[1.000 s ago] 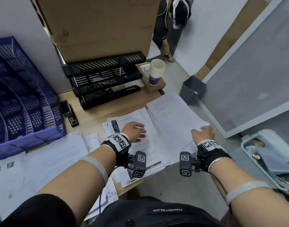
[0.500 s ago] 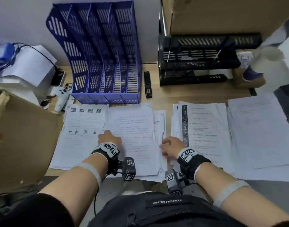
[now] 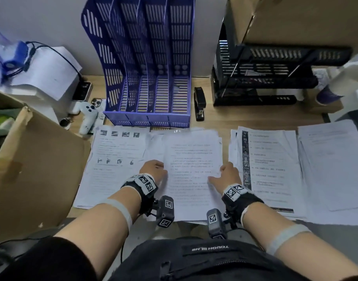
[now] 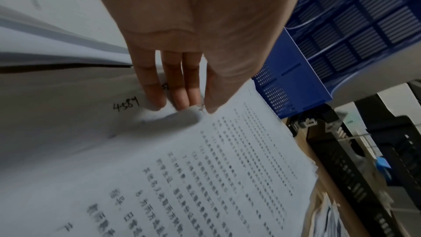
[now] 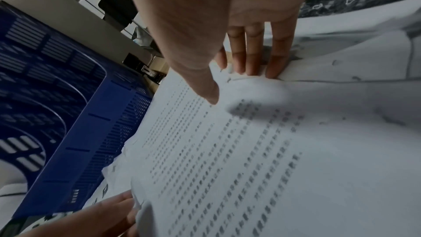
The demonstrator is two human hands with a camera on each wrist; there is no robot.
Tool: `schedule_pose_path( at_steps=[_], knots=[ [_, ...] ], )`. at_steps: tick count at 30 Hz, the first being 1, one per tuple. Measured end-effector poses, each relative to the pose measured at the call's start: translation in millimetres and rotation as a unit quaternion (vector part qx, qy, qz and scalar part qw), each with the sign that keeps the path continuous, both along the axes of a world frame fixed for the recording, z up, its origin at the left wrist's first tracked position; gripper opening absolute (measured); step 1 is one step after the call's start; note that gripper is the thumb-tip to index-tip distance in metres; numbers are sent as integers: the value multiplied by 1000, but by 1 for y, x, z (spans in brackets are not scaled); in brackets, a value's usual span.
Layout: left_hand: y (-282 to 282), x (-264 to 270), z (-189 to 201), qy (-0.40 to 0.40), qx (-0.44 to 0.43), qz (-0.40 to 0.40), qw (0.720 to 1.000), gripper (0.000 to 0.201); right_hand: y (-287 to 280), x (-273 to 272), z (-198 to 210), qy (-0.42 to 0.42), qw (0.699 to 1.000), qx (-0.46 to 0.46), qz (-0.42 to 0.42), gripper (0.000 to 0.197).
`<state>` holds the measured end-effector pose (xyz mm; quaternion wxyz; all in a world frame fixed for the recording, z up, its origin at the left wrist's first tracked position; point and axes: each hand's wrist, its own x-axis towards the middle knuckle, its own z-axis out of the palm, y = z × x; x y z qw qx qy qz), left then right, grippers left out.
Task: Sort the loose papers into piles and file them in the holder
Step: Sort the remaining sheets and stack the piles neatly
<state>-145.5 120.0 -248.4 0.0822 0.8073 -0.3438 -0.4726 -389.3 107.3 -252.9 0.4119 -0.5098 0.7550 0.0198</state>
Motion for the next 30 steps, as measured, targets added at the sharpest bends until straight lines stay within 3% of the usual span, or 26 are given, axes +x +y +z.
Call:
schedule_pose_path(
  at_steps=[4, 8, 10, 13, 16, 19, 25, 28, 30],
  knots=[
    [-6, -6, -1, 10, -14, -14, 1000, 15, 1, -5, -1, 75, 997, 12, -8, 61],
    [-9, -12, -1, 48, -15, -26, 998, 55, 1, -11, -1, 18, 999, 43, -10, 52],
    [-9, -14, 0, 65, -13, -29, 997, 62, 3, -12, -2, 8, 999, 45, -28, 54],
    [-7, -14, 4, 80, -28, -80, 993, 39, 7, -9, -4, 50, 998, 3, -40, 52],
    [-1, -5, 8, 151, -50, -43, 986, 30, 8, -1, -5, 41, 993, -79, -79, 48],
    [6, 15, 7, 209, -81, 20, 974, 32, 2, 13, 0, -13, 987, -136, -79, 57],
    [21, 70, 12, 180, -119, 94, 972, 55, -4, 64, 12, -209, 976, -40, -48, 45],
    [30, 98, -7, 164, -110, 113, 974, 45, -3, 83, 13, -249, 968, -17, -26, 39],
    [33, 102, 0, 149, -110, 118, 976, 38, 0, 90, 15, -262, 965, 4, -12, 42]
  ],
)
